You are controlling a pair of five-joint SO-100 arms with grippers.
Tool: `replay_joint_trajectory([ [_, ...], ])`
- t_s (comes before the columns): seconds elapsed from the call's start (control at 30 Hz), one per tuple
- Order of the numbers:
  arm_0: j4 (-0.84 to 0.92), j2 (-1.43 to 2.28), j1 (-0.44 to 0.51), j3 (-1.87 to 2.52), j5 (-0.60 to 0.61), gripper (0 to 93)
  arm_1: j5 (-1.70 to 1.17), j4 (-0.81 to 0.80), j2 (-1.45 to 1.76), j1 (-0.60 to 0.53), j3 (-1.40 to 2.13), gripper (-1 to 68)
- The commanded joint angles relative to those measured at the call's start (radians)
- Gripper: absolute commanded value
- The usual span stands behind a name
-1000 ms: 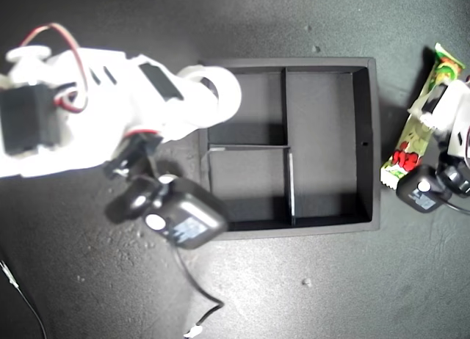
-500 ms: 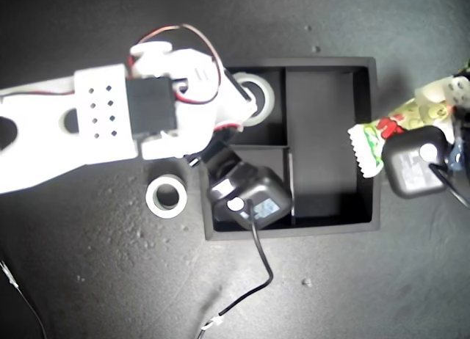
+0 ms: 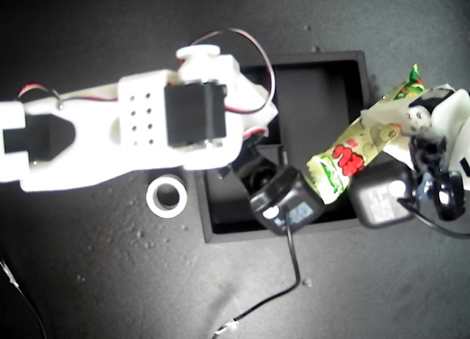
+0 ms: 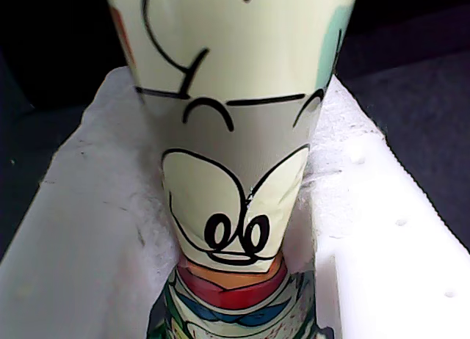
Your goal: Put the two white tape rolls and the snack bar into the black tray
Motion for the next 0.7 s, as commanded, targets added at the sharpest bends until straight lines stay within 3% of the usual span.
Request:
replay_joint_trajectory([
  [0.0, 0.023, 0.130, 0.009, 0.095, -0.037, 13.1, -0.736, -0.015, 0.018, -0.005, -0.023, -0.8],
  [0.13, 0.023, 0.244, 0.009, 0.221, -0.051, 12.0, -0.586, 0.080, 0.020, 0.035, -0.115, -1.0],
  [0.27, 0.023, 0.365, 0.000, 0.353, -0.057, 10.9, -0.051, 0.239, 0.032, 0.080, -0.210, -1.0],
  [0.4, 0.023, 0.552, -0.008, 0.508, -0.075, 9.8, 0.327, 0.322, 0.038, 0.054, -0.259, -1.0],
  [0.53, 0.023, 0.819, 0.020, 0.729, -0.176, 9.5, 0.466, 0.318, 0.038, 0.040, -0.259, -0.9],
  [0.67, 0.020, 1.042, 0.120, 0.969, -0.328, 10.9, 0.575, 0.265, 0.037, 0.048, -0.209, -0.7],
])
